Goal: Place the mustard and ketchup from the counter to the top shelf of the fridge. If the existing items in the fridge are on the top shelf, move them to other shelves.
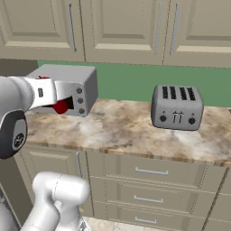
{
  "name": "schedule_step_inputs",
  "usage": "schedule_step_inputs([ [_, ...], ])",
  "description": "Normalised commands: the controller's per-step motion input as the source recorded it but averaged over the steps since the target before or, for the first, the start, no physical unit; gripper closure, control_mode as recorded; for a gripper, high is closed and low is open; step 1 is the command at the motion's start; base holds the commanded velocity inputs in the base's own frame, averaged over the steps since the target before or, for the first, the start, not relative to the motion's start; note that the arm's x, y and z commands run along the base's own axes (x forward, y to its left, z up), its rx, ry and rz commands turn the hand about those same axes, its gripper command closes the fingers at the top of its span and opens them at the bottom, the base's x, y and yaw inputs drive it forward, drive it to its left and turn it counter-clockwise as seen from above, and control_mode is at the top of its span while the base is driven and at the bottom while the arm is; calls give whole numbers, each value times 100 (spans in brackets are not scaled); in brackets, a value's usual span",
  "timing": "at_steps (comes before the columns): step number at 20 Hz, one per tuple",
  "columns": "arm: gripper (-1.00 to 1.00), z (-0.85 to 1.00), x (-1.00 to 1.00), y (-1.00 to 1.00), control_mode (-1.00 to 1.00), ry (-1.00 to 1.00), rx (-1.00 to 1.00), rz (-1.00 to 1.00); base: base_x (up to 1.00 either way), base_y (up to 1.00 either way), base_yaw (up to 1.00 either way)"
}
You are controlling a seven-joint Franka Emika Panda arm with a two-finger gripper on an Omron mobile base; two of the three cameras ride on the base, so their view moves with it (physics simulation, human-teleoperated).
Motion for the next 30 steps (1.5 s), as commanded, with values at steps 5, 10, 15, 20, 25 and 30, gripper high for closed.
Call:
schedule_step_inputs([
  [5, 100, 0, -19, 20, -100, 0, 1, -7, 0, 0, 0],
  [10, 100, 0, -18, 0, 100, 0, 1, -4, -54, 0, -7],
  [15, 100, 0, 0, 0, 100, 0, 0, 0, -100, 0, -6],
  [20, 100, 0, 0, 0, 100, 0, 0, 0, -100, 2, -1],
  [25, 100, 0, 0, 0, 100, 0, 0, 0, -100, 30, 0],
  [30, 100, 0, 0, 0, 100, 0, 0, 0, -99, 91, 10],
])
